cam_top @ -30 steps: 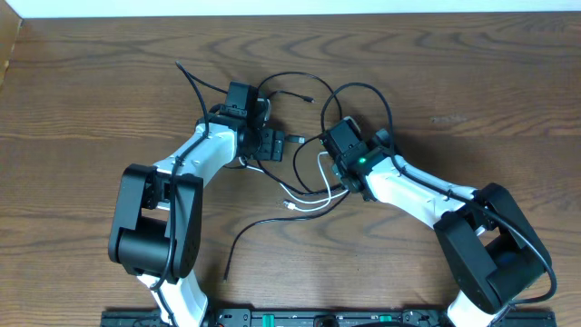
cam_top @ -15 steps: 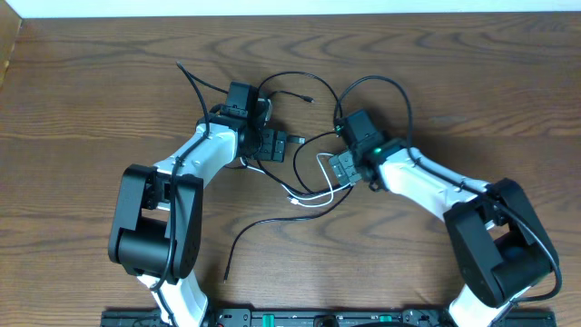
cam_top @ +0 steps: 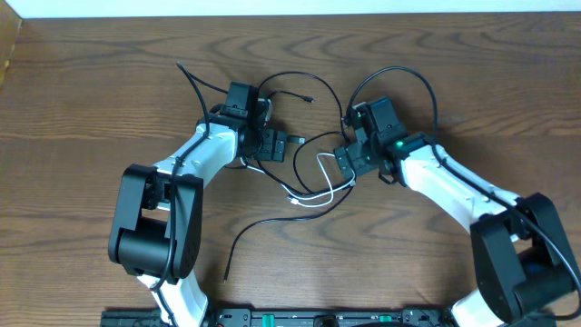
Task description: Untangle cables
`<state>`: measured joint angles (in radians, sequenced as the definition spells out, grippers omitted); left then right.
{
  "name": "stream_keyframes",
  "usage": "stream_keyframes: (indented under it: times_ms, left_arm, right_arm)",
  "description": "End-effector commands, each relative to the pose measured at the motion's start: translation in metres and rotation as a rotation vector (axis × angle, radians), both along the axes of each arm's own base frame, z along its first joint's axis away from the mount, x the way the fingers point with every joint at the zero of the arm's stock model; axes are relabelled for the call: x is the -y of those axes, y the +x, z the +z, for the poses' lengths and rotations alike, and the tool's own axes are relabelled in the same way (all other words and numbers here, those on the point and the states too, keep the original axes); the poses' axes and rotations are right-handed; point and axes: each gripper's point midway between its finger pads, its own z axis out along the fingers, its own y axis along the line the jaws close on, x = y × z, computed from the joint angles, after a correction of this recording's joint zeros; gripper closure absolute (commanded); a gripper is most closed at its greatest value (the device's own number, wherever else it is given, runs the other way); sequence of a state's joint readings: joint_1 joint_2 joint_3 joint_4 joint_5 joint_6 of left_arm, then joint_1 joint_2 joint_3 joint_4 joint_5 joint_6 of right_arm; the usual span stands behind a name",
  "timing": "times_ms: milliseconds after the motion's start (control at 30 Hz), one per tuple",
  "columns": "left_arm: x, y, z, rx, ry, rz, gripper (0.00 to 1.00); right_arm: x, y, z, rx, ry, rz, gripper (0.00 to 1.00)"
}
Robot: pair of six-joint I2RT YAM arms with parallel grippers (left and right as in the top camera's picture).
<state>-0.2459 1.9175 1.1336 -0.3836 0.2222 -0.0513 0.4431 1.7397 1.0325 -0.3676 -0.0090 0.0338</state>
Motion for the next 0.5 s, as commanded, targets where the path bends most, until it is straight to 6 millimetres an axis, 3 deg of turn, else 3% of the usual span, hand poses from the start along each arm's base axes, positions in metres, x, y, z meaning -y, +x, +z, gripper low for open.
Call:
stream_keyframes:
  times_ms: [0, 100, 467]
  left_arm:
    - [-0.009, -0.054, -0.064, -0.219, 0.042, 0.008, 0.02]
    - [-0.030, -0.046, -0.067, -0.178, 0.163, 0.037, 0.02]
    - [-0.029, -0.039, -0.066, -0.149, 0.160, 0.041, 0.02]
  right_arm:
    - [0.000, -0.001, 0.003, 0.002, 0.011, 0.007, 0.01]
    - [-0.002, -0.002, 0.003, 0.002, 0.011, 0.011, 0.01]
    - [-0.003, -0.002, 0.003, 0.003, 0.012, 0.014, 0.01]
